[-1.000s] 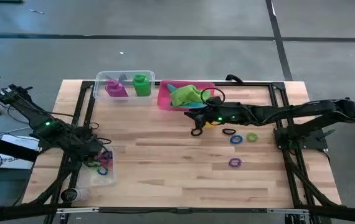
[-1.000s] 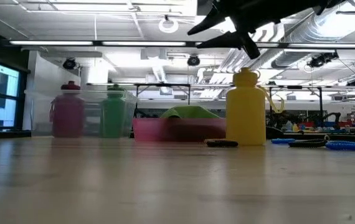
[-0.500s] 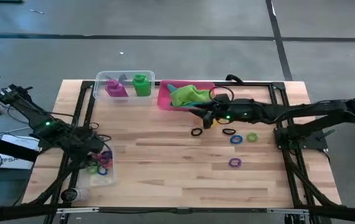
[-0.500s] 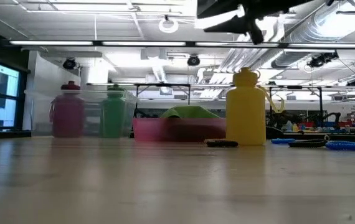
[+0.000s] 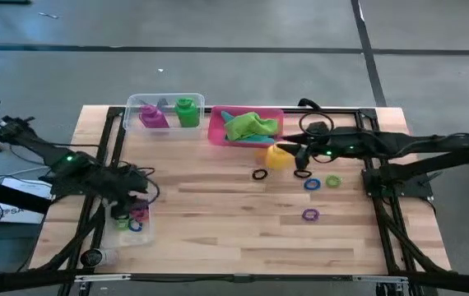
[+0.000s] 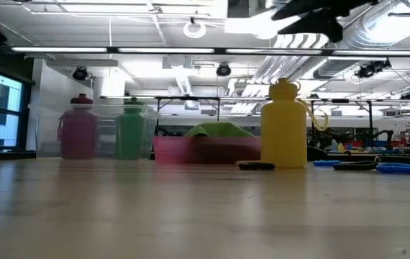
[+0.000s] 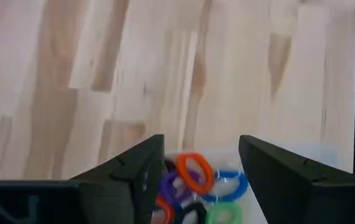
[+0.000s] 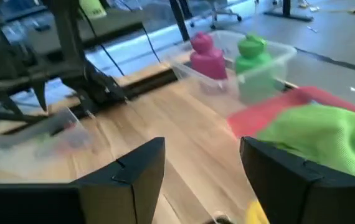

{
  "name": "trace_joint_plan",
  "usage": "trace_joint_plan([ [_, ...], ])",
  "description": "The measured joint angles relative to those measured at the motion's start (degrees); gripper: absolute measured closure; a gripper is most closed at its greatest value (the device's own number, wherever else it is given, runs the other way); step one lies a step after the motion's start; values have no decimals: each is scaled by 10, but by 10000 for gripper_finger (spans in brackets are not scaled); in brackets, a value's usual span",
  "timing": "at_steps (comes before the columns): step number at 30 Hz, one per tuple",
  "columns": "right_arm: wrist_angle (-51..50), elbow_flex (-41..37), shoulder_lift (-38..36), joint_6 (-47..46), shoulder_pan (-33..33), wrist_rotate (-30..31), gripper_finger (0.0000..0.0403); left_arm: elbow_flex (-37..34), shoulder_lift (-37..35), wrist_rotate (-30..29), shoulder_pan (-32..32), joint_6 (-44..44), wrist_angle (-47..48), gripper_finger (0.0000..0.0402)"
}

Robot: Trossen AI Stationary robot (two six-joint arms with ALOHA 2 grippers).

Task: Pick & Place Sports Items
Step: Put the yellow tumbler into the top transparent bin

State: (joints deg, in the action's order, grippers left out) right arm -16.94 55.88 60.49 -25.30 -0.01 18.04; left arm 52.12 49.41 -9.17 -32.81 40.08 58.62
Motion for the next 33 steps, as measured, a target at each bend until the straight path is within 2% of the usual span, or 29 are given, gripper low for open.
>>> trace_joint_plan([
  [13,-172,0,-52,16,0,2,239,0,10,0,141,-58,-108,232],
  [23,-261,0,-55,16,0,15,234,0,77,1,210,-59,-197,232],
  [27,-278,0,-55,16,0,14,206,0,116,1,231,-60,-240,232],
  [33,-276,0,-55,16,0,13,137,0,167,2,259,-70,-286,232],
])
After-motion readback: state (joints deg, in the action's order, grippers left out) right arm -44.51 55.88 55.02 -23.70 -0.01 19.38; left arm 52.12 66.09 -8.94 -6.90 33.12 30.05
